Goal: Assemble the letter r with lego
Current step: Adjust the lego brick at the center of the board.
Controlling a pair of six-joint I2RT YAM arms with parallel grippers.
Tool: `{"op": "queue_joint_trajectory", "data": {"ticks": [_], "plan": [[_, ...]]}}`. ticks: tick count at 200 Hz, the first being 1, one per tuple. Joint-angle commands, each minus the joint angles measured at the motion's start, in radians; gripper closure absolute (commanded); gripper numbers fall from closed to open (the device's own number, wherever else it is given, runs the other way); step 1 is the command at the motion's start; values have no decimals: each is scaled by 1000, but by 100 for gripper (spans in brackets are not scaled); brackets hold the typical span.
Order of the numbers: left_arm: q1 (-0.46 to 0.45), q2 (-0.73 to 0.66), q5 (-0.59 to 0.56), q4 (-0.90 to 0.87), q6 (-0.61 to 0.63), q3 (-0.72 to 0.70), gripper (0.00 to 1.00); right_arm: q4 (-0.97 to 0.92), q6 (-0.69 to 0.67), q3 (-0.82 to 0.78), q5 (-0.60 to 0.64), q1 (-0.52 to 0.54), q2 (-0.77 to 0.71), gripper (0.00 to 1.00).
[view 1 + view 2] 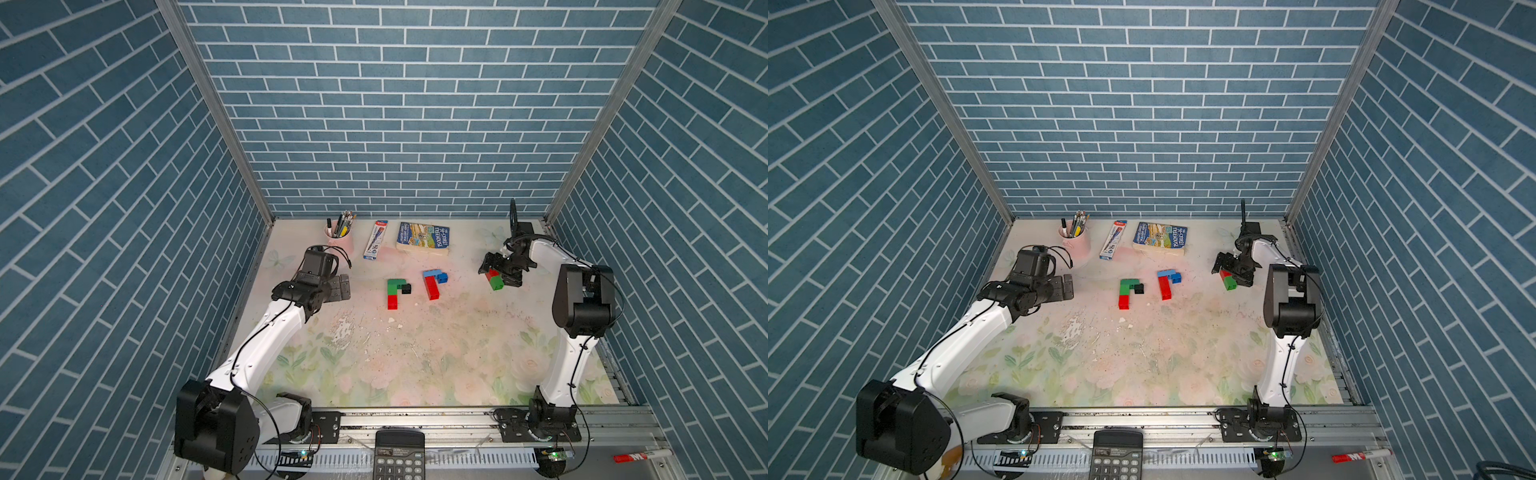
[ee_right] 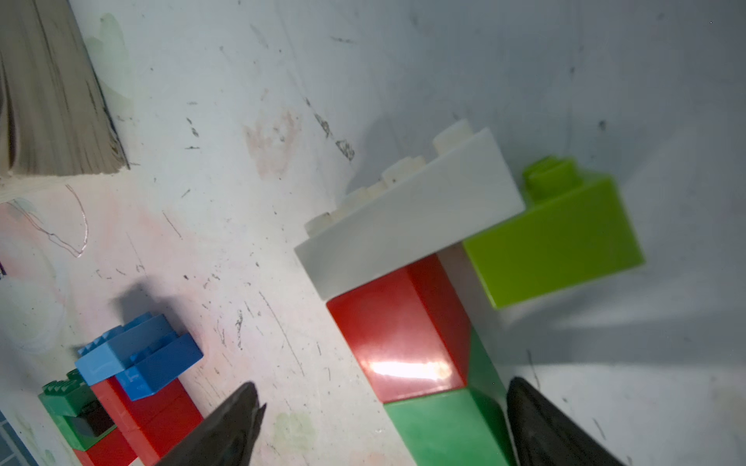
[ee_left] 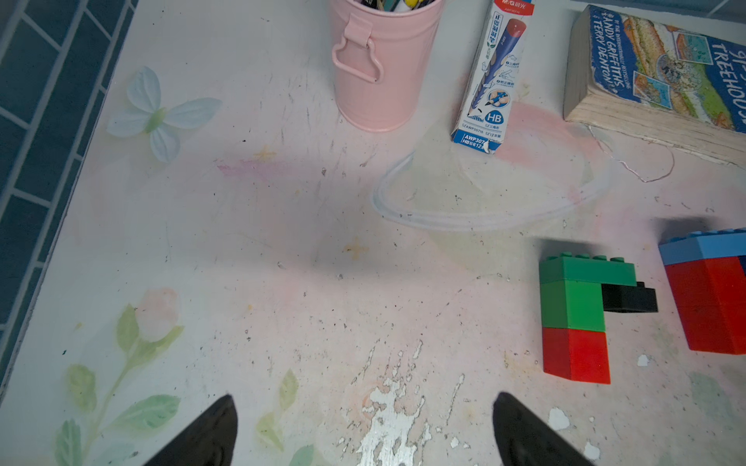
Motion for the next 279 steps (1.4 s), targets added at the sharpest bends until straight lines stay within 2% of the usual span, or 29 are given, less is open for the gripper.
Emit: {"op": "queue_joint_trajectory", "data": {"ticks": [1, 62, 110, 151, 206, 279], "plan": [[20, 11, 29, 8, 29, 26, 0, 20, 38, -13, -19, 24, -36, 5], [56, 13, 65, 13, 42, 3, 0, 13, 56, -28, 33, 62, -50, 5], [79, 5, 90, 18, 42, -10, 1, -71, 34, -33, 99, 67, -145, 4], [83, -15, 100, 26, 41, -25, 0, -80, 69, -64, 57, 167, -230, 4], [105, -62, 113, -7, 30, -50, 0, 3, 130, -24, 18, 319, -135, 4], [125, -192, 108, -71, 18, -112, 0, 40, 154, 61, -14, 400, -10, 4]]}}
